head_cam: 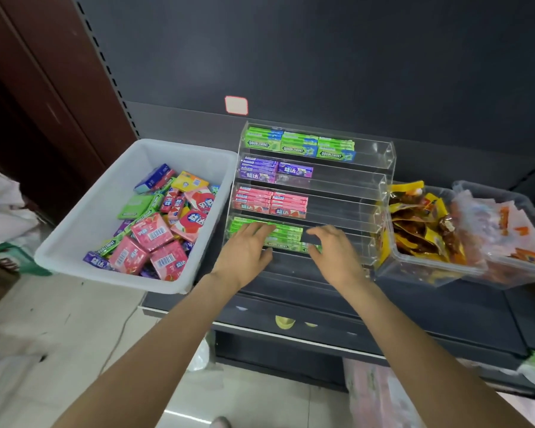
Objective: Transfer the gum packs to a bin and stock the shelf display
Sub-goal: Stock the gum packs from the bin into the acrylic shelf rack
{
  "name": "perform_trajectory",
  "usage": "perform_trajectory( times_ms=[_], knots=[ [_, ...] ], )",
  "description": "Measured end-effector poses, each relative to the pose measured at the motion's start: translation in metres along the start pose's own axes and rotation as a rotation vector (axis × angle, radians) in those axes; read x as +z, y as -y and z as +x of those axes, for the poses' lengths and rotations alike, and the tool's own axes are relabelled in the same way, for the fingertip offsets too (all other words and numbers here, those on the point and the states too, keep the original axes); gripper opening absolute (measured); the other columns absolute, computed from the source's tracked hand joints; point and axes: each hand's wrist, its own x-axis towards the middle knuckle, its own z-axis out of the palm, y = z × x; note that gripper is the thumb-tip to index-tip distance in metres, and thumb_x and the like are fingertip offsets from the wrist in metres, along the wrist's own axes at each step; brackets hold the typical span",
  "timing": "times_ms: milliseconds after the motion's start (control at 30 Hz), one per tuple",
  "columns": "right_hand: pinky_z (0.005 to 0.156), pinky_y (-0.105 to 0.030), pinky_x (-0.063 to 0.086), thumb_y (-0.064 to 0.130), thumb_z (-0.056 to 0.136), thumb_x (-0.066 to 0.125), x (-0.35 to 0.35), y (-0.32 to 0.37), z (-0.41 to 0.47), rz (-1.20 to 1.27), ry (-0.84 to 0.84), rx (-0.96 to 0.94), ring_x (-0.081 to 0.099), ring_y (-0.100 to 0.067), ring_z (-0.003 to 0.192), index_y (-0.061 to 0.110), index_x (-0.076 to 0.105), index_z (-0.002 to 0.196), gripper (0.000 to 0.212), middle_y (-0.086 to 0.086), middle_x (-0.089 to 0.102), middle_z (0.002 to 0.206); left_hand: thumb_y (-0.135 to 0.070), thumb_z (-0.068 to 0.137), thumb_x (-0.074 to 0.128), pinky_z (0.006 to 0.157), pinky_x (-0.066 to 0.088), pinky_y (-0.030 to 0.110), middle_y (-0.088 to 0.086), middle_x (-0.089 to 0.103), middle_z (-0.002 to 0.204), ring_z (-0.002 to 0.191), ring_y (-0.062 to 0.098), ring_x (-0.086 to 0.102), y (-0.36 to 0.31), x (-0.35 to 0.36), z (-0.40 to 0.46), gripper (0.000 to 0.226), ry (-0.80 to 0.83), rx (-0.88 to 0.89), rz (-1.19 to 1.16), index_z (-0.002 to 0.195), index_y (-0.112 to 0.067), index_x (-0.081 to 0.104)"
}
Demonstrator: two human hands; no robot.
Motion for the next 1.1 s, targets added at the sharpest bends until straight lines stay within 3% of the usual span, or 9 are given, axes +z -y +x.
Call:
perform_trajectory(
  times_ms=[200,333,433,533,667,800,900,1100],
  knots=[
    [0.096,-0.031,0.042,0.015,0.092,0.055,0.006,0.074,0.004,0.226,-0.033,-0.114,0.054,-0.018,0.113,0.014,0.06,0.12,0.028,-0.002,0.059,0.12,-0.017,0.092,0.053,0.081,0.051,0.037,0.007,0.061,0.113,0.098,0.026,0.06,0.039,-0.052,-0.034,0.028,-0.246,-0.072,-0.124,0.118,-0.012,0.059],
    [0.09,-0.024,0.041,0.013,0.092,0.055,0.022,0.136,0.019,0.277,-0.012,-0.179,0.056,-0.017,0.107,0.013,0.061,0.119,0.028,-0.003,0.061,0.114,-0.015,0.092,0.051,0.082,0.049,0.031,0.005,0.061,0.114,0.096,0.021,0.059,0.101,-0.088,-0.052,0.028,-0.302,-0.232,-0.165,0.119,-0.012,0.058],
    [0.086,-0.023,0.043,0.012,0.092,0.054,0.041,0.185,0.031,0.299,0.014,-0.197,0.058,-0.016,0.102,0.012,0.061,0.119,0.028,-0.004,0.061,0.112,-0.007,0.09,0.051,0.088,0.044,0.031,0.01,0.062,0.116,0.102,0.026,0.06,0.162,-0.106,-0.062,0.028,-0.3,-0.348,-0.232,0.117,-0.006,0.059],
    [0.09,-0.03,0.046,0.015,0.093,0.053,0.062,0.223,0.044,0.288,0.042,-0.173,0.058,-0.018,0.106,0.014,0.059,0.122,0.029,-0.005,0.059,0.119,-0.008,0.092,0.048,0.091,0.041,0.028,0.01,0.061,0.124,0.109,0.026,0.058,0.216,-0.118,-0.067,0.033,-0.211,-0.436,-0.288,0.125,-0.007,0.055],
    [0.099,-0.028,0.037,0.02,0.095,0.052,0.092,0.256,0.057,0.228,0.1,-0.094,0.049,-0.02,0.122,0.015,0.045,0.137,0.042,-0.006,0.05,0.136,-0.011,0.095,0.047,0.1,0.037,0.029,0.01,0.052,0.136,0.123,0.027,0.05,0.26,-0.118,-0.059,0.039,-0.044,-0.407,-0.285,0.134,-0.008,0.047],
    [0.114,-0.039,0.027,0.03,0.094,0.053,0.126,0.267,0.066,0.163,0.191,0.028,0.028,-0.02,0.139,0.019,0.028,0.147,0.06,-0.003,0.031,0.151,-0.013,0.093,0.052,0.095,0.041,0.031,0.016,0.055,0.129,0.115,0.031,0.054,0.271,-0.11,-0.043,0.037,0.12,-0.32,-0.229,0.13,-0.007,0.052],
    [0.116,-0.045,0.021,0.04,0.092,0.053,0.138,0.266,0.07,0.089,0.263,0.105,0.017,-0.022,0.144,0.023,0.019,0.15,0.069,-0.002,0.019,0.156,-0.016,0.092,0.055,0.094,0.045,0.034,0.016,0.057,0.125,0.113,0.031,0.055,0.274,-0.103,-0.034,0.034,0.176,-0.319,-0.224,0.126,-0.007,0.053],
    [0.114,-0.047,0.026,0.043,0.09,0.056,0.146,0.264,0.078,-0.012,0.264,0.112,0.018,-0.023,0.143,0.023,0.019,0.149,0.072,-0.003,0.019,0.156,-0.012,0.091,0.055,0.083,0.049,0.037,0.016,0.06,0.115,0.102,0.03,0.058,0.274,-0.099,-0.023,0.028,0.188,-0.314,-0.193,0.116,-0.009,0.045]
  ],
)
